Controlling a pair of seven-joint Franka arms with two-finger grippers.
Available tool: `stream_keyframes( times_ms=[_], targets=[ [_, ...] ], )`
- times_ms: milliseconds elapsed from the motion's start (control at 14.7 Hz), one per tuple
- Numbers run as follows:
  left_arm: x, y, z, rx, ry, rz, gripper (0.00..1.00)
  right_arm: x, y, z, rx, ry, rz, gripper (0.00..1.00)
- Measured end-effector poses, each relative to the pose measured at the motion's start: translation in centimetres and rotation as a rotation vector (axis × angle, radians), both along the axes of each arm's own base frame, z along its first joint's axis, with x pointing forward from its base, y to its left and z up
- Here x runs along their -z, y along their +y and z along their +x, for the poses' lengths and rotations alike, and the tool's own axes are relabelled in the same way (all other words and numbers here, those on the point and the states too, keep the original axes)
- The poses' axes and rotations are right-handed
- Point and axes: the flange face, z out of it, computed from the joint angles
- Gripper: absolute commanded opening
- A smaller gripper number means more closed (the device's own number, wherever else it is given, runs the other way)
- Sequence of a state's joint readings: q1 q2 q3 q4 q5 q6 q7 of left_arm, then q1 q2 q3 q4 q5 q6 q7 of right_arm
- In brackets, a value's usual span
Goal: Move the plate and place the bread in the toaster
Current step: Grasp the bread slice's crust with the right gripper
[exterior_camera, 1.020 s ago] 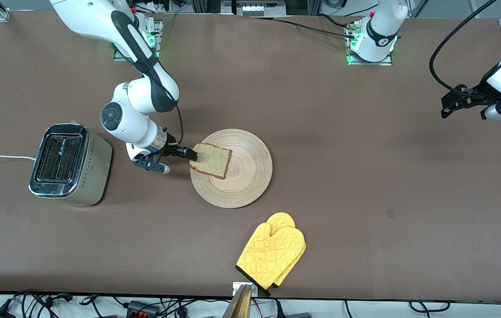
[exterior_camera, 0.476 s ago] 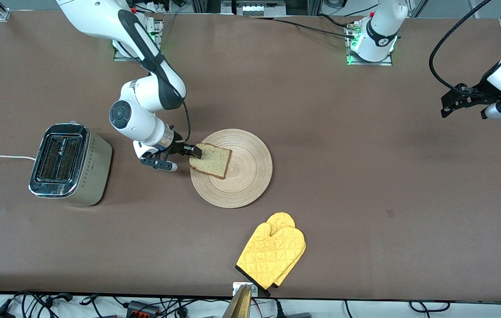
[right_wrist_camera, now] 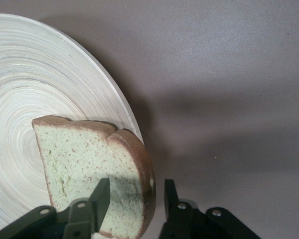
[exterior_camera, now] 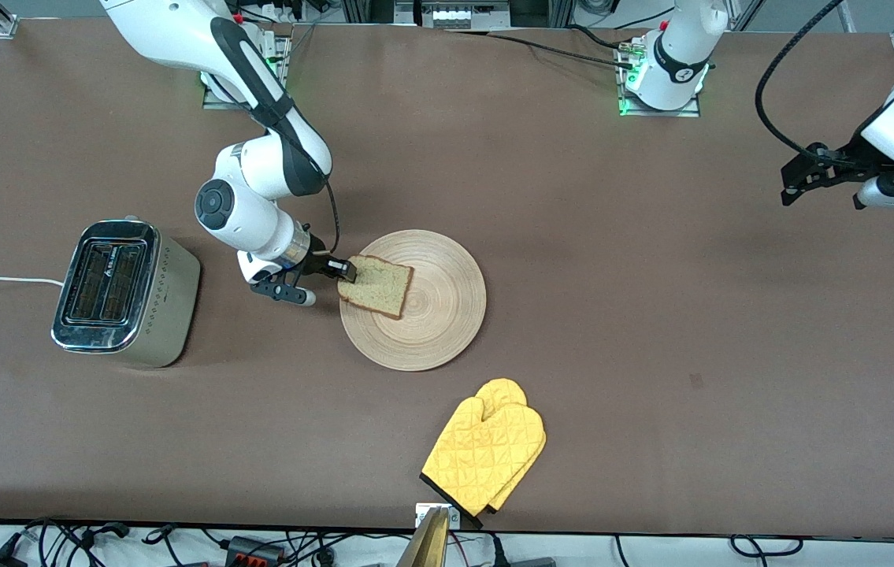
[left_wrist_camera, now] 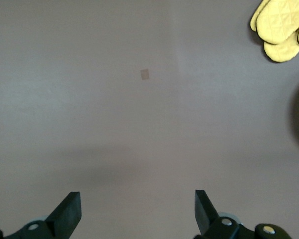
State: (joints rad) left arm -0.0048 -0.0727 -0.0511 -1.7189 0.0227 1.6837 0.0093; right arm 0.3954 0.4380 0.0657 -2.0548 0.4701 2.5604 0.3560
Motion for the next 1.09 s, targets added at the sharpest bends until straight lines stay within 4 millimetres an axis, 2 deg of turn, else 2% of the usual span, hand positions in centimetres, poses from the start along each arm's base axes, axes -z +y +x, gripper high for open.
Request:
stream_keyframes(
  times_ms=[612,952,1088],
  targets=[
    [1.3,0.9,0.6,-0.083,0.031,-0.001,1.00,0.0,0.0,0.0,0.023,0.007,0.000,0.00],
    [1.1,0.8,0.6,-0.094,0.025,-0.002,1.00,-0.4,0.9,-0.2,0.061,0.013,0.003,0.00],
    [0.6,0.9,0.7,-0.098,0.014,-0.003,1.00,-1.2,1.1,0.4,0.081,0.004,0.011,0.00]
  ],
)
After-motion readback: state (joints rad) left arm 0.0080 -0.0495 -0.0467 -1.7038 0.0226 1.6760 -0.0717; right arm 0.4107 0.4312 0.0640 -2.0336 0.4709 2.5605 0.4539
